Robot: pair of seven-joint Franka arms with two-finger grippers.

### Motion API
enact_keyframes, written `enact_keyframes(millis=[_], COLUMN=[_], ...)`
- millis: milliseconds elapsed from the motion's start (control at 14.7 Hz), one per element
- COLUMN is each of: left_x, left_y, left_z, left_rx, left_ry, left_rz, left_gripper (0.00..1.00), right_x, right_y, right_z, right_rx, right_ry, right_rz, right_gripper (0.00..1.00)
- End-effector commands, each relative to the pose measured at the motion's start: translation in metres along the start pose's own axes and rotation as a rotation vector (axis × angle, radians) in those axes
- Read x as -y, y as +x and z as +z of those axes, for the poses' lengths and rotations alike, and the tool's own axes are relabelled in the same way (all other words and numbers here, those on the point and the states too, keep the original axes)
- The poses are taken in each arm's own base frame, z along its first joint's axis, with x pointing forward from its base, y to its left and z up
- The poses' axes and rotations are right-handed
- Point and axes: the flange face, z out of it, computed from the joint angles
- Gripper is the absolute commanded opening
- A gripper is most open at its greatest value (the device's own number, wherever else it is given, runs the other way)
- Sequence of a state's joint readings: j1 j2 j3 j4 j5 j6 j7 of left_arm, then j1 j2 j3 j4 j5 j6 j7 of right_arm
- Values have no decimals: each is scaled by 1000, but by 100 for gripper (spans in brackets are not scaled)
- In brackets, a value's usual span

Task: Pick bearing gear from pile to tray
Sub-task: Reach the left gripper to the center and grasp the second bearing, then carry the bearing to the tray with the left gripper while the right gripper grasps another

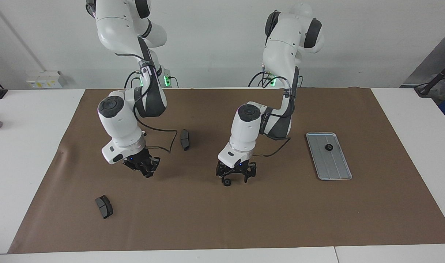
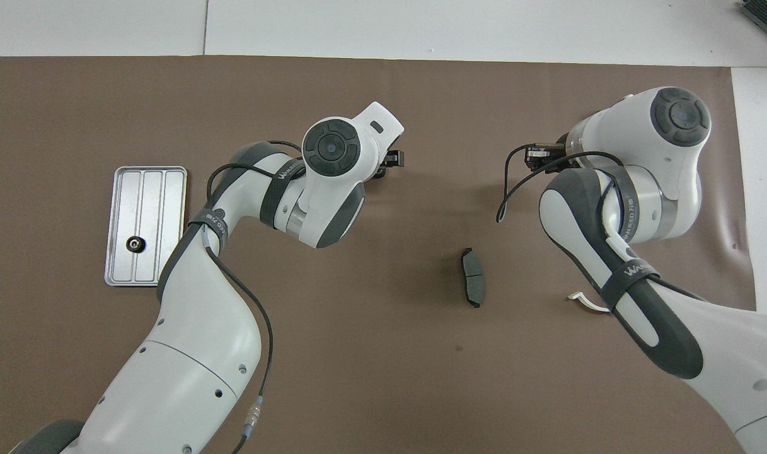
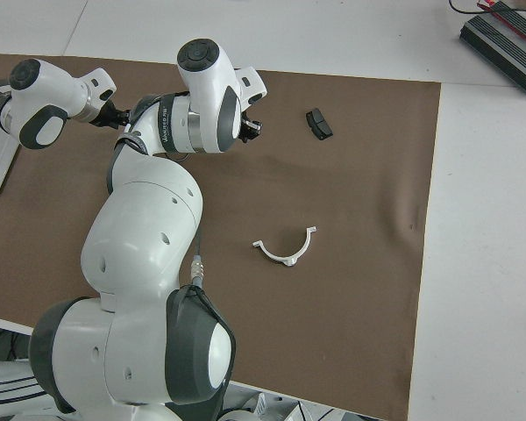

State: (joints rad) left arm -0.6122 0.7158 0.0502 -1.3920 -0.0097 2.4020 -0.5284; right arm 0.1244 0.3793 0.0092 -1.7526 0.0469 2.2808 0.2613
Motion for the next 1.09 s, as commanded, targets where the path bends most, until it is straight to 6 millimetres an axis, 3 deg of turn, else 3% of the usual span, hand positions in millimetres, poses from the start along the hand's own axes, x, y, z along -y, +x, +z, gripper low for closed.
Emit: enact_keyframes(millis=[0,204,340,476,544,612,680,748,816,883,1019], left_x=[-10,-19,-18,-15,-12,-11,-11,-11,-11,-11,-7], left_y=[0,-14,-16,-20,-24,-26,-26,-27,-26,-26,-22], left_z=[2,11,14,19,23,25,24,24,24,22,18], left_rx=[-48,-36,-46,-38,-36,-34,-34,-31,-29,-29,-34], left_ry=[-13,-11,-17,-8,12,20,20,23,26,26,27], left_rz=[-35,-44,-63,-58,-38,-31,-31,-29,-26,-26,-33], left_gripper=[100,97,89,73,71,62,44,20,6,0,0], right_x=[26,59,58,60,60,60,60,60,60,60,64], right_y=[-8,-14,-13,-12,-10,-10,-10,-10,-10,-10,-10], right_z=[-16,-20,-20,-22,-23,-23,-23,-23,-23,-23,-25], right_rx=[-4,-23,-25,-30,-33,-33,-33,-33,-33,-33,-36], right_ry=[30,48,49,51,53,53,53,53,53,53,58], right_rz=[24,56,58,61,62,62,62,62,62,62,61], right_gripper=[0,0,0,0,0,0,0,0,0,0,0])
